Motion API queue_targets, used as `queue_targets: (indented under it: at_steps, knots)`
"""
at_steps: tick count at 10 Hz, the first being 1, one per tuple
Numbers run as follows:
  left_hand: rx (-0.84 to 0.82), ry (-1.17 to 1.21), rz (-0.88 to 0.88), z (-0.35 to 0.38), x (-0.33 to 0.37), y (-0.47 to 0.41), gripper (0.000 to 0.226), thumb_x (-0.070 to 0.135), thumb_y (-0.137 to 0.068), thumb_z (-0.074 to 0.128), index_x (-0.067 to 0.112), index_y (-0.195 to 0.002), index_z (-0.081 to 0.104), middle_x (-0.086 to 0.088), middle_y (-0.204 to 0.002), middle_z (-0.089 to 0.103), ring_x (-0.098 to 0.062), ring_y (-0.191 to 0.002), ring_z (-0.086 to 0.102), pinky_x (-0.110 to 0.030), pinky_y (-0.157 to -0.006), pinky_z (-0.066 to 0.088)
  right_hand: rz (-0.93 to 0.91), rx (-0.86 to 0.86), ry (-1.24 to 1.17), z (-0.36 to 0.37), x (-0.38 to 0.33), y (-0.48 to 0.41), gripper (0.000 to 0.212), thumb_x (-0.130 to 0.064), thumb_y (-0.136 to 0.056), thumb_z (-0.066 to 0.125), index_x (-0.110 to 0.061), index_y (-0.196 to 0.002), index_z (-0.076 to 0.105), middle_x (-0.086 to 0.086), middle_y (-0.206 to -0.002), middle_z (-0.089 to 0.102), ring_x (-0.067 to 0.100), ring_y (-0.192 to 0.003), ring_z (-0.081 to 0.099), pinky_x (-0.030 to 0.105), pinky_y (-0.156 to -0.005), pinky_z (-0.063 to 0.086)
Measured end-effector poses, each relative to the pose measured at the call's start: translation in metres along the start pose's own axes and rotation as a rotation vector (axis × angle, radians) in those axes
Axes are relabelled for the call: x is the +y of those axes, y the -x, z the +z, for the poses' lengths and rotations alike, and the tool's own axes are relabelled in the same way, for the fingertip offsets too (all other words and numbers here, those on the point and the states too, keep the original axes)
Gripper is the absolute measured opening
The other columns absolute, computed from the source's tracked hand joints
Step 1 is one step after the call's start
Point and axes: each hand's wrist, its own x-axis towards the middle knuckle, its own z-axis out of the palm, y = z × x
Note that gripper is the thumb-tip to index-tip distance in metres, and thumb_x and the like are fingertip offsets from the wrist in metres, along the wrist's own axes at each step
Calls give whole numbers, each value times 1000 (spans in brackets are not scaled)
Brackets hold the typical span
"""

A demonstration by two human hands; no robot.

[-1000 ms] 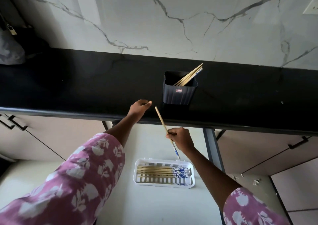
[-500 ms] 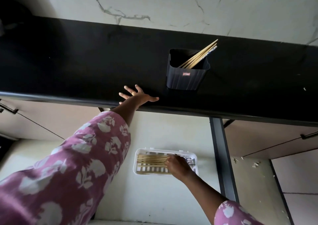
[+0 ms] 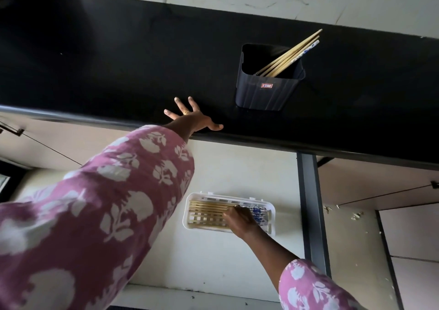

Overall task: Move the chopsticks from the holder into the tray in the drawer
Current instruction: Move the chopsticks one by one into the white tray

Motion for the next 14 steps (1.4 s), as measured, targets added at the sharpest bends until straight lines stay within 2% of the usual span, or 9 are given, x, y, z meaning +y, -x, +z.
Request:
queue_targets:
  at_steps: [1, 2, 4, 5, 7, 9, 10, 12, 14]
  knots:
    - [-8, 2, -2, 2, 0, 0, 127, 67, -68, 66, 22, -146, -23, -13, -150, -35, -54, -133, -26, -62, -113, 3, 3, 130, -39, -13, 0, 10, 19, -14, -91, 52, -5, -98, 67, 20, -102, 67, 27, -97, 65, 33, -84, 49]
    - [0, 9, 7, 1, -1, 0, 127, 68, -68, 66, 22, -146, -23, -13, -150, -35, -54, -133, -26, -62, -112, 0, -17, 354, -12, -38, 6, 15, 29, -18, -33, 89, -17, -48, 63, -4, -47, 61, 11, -44, 62, 11, -36, 43]
    - [-14, -17, -52, 4, -16, -4, 127, 69, -68, 65, 21, -146, -24, -14, -150, -35, -52, -134, -25, -63, -112, -3, -199, 876, 78, -104, 25, 17, 20, -6, -63, 80, -14, -57, 63, 1, -48, 58, 20, -45, 59, 19, -36, 44]
    - [13, -23, 35, -13, 0, 3, 126, 68, -68, 65, 21, -146, -24, -13, -150, -35, -53, -134, -25, -63, -111, -3, -146, 1271, 79, -166, 42, 26, 18, -9, -77, 69, -11, -60, 64, 6, -52, 59, 25, -48, 59, 26, -40, 47]
    - [-32, 43, 4, 4, -4, -4, 129, 67, -66, 68, 25, -145, -25, -7, -150, -38, -54, -132, -28, -67, -109, 1, 75, 1550, -158, -243, 71, 27, 13, -8, -83, 67, -3, -71, 69, 14, -66, 68, 29, -61, 65, 33, -61, 50]
    - [-39, 31, -15, 4, -4, -14, 133, 70, -61, 69, 27, -143, -27, -7, -147, -41, -55, -131, -29, -69, -106, 0, 394, 1360, -551, -321, 102, 10, 22, -20, -87, 63, -1, -96, 71, 20, -102, 67, 33, -94, 63, 32, -80, 45]
    - [-37, 21, -23, 4, -3, -19, 135, 71, -60, 69, 27, -143, -28, -8, -147, -41, -55, -131, -29, -69, -106, -1, 474, 1253, -766, -347, 118, -4, 29, -27, -84, 68, 2, -80, 69, 18, -83, 70, 27, -82, 63, 32, -71, 45]
    - [-29, 27, -21, 6, -2, -20, 134, 70, -60, 69, 27, -144, -27, -8, -148, -40, -54, -131, -29, -68, -107, -1, 463, 1134, -1322, -370, 132, -22, 31, -26, -76, 77, -3, -93, 67, 13, -88, 61, 19, -72, 57, 24, -57, 44]
    - [-26, 28, -22, 6, -2, -20, 134, 69, -61, 70, 26, -144, -27, -8, -148, -40, -54, -131, -30, -67, -107, 0, 413, 1102, -1408, -379, 131, -25, 17, -13, -84, 70, 2, -93, 67, 2, -59, 52, 7, -47, 44, 16, -44, 41]
